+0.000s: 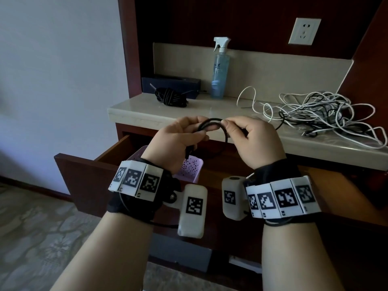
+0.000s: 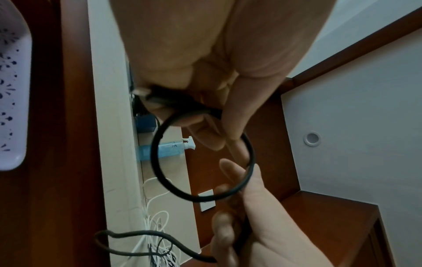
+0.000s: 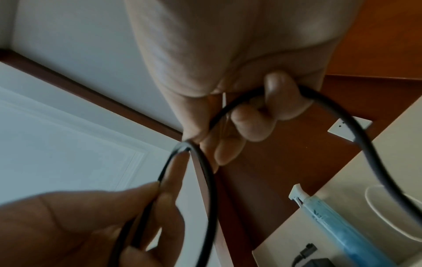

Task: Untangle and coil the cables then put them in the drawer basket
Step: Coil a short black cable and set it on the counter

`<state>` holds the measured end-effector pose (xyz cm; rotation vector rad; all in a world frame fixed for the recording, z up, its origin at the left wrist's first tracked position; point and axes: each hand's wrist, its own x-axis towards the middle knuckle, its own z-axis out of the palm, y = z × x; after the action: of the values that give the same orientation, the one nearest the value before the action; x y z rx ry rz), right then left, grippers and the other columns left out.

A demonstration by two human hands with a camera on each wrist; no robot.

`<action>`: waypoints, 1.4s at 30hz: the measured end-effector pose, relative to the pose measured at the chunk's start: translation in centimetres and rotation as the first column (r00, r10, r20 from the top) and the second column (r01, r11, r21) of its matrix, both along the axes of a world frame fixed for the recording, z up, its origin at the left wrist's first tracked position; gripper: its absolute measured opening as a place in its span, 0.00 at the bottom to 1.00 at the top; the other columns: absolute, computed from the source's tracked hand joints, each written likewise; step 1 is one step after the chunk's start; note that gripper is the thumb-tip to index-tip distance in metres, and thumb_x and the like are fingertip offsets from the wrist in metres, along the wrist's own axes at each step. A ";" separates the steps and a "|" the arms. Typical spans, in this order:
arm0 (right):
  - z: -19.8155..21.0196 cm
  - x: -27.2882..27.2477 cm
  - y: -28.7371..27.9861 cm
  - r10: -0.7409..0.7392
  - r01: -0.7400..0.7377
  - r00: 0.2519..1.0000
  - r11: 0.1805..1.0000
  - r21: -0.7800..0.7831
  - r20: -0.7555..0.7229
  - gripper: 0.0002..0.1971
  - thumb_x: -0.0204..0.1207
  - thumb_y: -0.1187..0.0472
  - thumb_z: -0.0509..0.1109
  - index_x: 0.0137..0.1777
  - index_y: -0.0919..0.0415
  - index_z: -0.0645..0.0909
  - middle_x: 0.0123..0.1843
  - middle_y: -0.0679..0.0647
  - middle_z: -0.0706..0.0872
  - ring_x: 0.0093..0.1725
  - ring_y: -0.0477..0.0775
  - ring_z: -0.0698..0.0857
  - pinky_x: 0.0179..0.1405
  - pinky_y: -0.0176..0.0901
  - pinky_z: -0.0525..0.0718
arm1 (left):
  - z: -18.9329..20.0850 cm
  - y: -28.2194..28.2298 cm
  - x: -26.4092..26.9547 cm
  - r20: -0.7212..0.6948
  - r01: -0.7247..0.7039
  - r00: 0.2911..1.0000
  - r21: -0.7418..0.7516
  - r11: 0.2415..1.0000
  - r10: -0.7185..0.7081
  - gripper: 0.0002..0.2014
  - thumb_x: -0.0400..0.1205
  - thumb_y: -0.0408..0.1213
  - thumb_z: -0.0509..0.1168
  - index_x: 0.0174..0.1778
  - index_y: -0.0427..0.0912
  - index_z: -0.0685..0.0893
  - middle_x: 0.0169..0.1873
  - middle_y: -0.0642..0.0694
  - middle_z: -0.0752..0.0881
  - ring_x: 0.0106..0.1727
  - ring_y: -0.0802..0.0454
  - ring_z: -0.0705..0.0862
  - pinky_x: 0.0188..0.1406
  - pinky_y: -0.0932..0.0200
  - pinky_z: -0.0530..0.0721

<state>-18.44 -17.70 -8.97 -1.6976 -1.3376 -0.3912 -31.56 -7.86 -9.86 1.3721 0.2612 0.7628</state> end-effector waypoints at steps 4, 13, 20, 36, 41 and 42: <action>0.3 -0.2 -0.9 0.122 -0.134 0.987 0.985 -0.109 -0.108 0.11 0.78 0.53 0.67 0.51 0.56 0.88 0.36 0.43 0.85 0.40 0.44 0.83 0.44 0.40 0.79 | 0.1 -0.2 -0.2 0.032 -0.069 0.997 0.026 0.997 0.069 0.16 0.80 0.16 0.57 0.50 0.41 0.79 0.34 0.55 0.90 0.30 0.67 0.82 0.28 0.74 0.74; -0.2 0.0 -0.7 0.208 -0.208 0.977 0.978 0.009 -0.050 0.06 0.77 0.57 0.69 0.49 0.55 0.87 0.31 0.37 0.81 0.36 0.37 0.80 0.40 0.27 0.75 | 0.4 -1.8 -0.6 -0.132 0.080 0.988 0.020 0.997 -0.077 0.12 0.75 0.39 0.65 0.52 0.40 0.82 0.46 0.40 0.83 0.32 0.59 0.79 0.30 0.66 0.74; 0.0 -0.5 -0.5 0.298 -0.294 0.952 0.953 0.068 -0.066 0.04 0.75 0.60 0.71 0.46 0.51 0.85 0.33 0.37 0.82 0.37 0.36 0.82 0.41 0.24 0.76 | 0.1 -1.6 -0.8 -0.281 0.057 0.960 0.151 0.987 -0.013 0.23 0.73 0.64 0.65 0.39 0.48 0.92 0.48 0.41 0.90 0.55 0.44 0.87 0.68 0.43 0.78; -0.4 0.4 0.8 0.115 -0.141 0.989 0.933 0.331 0.097 0.12 0.78 0.57 0.64 0.42 0.66 0.82 0.38 0.49 0.80 0.39 0.41 0.75 0.42 0.24 0.71 | -0.2 -0.9 -1.1 -0.192 0.134 0.971 -0.045 0.990 -0.141 0.14 0.86 0.39 0.56 0.43 0.39 0.85 0.37 0.44 0.86 0.43 0.46 0.89 0.43 0.49 0.88; -0.1 0.3 0.9 0.084 -0.101 0.995 0.901 0.423 0.058 0.12 0.78 0.58 0.64 0.42 0.67 0.82 0.38 0.46 0.78 0.39 0.37 0.73 0.43 0.20 0.69 | -0.2 -0.7 -1.3 -0.270 0.180 0.947 -0.001 0.984 -0.174 0.13 0.84 0.41 0.58 0.41 0.40 0.84 0.38 0.41 0.85 0.40 0.45 0.86 0.54 0.36 0.77; -0.1 0.4 0.9 0.086 -0.096 0.995 0.899 0.428 0.044 0.12 0.78 0.58 0.64 0.42 0.67 0.82 0.37 0.45 0.78 0.39 0.37 0.74 0.42 0.20 0.69 | -0.2 -0.7 -1.2 -0.267 0.168 0.950 0.000 0.986 -0.162 0.13 0.84 0.41 0.58 0.41 0.40 0.84 0.36 0.42 0.85 0.37 0.47 0.86 0.53 0.37 0.76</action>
<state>-18.01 -16.77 -9.11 -1.2607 -1.2325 -0.6058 -32.80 -8.57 -10.07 1.4980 0.3440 0.4423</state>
